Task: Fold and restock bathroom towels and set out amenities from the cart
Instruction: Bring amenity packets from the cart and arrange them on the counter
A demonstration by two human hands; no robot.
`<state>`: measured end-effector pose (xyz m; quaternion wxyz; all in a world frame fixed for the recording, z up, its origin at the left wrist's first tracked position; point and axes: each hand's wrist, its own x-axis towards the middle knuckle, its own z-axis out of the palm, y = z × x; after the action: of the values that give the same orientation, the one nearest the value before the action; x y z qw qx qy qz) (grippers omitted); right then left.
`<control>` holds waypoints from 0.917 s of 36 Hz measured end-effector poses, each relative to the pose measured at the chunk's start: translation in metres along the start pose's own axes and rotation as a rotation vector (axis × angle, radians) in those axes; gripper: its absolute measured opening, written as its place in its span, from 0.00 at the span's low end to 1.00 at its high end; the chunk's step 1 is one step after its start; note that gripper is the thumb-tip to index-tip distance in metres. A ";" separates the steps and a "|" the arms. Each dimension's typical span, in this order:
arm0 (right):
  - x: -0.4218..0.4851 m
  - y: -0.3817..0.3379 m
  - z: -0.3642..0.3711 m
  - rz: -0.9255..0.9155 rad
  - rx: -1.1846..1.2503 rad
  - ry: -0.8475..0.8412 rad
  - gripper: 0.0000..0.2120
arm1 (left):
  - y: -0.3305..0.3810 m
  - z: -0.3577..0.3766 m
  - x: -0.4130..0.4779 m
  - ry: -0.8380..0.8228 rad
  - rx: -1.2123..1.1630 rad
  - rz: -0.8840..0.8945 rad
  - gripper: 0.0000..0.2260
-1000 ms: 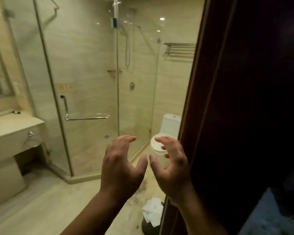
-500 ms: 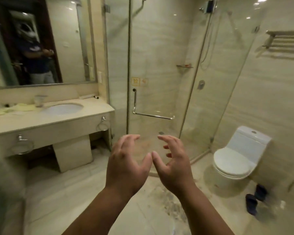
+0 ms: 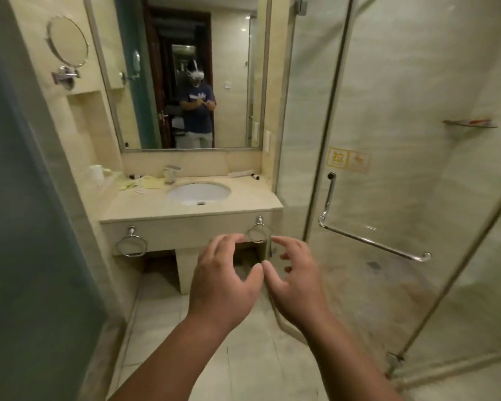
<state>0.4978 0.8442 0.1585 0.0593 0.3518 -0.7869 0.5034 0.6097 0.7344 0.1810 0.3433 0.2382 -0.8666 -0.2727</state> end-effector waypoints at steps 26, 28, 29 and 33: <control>0.388 0.156 0.247 0.155 0.027 -0.056 0.23 | -0.248 0.163 0.398 -0.134 0.002 -0.174 0.24; 0.416 0.178 0.258 0.176 0.019 -0.053 0.23 | -0.260 0.185 0.424 -0.153 0.009 -0.178 0.24; 0.430 0.190 0.264 0.188 0.026 -0.052 0.24 | -0.266 0.197 0.437 -0.168 0.009 -0.187 0.24; 0.486 0.238 0.286 0.231 0.026 -0.086 0.24 | -0.287 0.246 0.486 -0.218 0.027 -0.207 0.24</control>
<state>0.0643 0.4235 0.0587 -0.0377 0.2809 -0.8174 0.5015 0.1799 0.3071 0.0728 0.2137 0.3000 -0.8732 -0.3190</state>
